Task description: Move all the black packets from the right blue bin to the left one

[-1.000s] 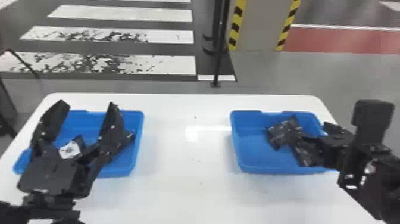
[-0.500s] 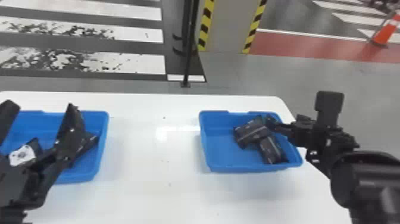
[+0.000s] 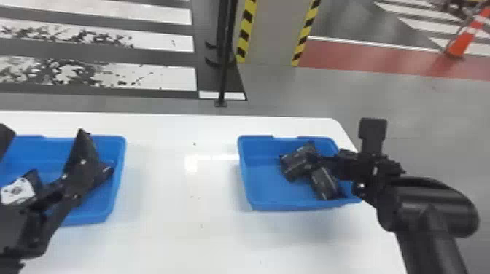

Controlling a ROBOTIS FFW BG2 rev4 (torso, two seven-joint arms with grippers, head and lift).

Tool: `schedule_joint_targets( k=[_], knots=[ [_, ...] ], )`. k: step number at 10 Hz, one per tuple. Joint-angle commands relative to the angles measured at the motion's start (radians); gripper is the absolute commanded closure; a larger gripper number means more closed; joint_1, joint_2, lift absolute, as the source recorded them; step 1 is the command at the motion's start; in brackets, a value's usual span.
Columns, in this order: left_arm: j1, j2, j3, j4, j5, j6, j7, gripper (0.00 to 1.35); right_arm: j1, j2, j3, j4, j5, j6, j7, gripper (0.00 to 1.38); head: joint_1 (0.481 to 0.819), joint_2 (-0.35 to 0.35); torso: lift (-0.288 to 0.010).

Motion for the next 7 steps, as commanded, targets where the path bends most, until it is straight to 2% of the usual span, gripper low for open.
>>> schedule_joint_targets(
  k=[1,4,7],
  knots=[
    [-0.002,0.0,0.0,0.0,0.0,0.001,0.0,0.18,-0.031,-0.006,0.039,0.061,-0.01,-0.017,0.009,0.12,0.695,-0.219,-0.14],
    [-0.005,0.0,0.0,0.002,-0.008,0.003,0.0,0.18,-0.068,-0.01,0.069,0.118,-0.018,-0.022,0.013,0.12,0.695,-0.193,-0.14],
    [-0.007,0.002,-0.002,0.002,-0.03,-0.004,-0.002,0.18,-0.129,-0.03,0.135,0.241,-0.052,-0.041,0.036,0.12,0.695,-0.176,-0.14]
  ],
)
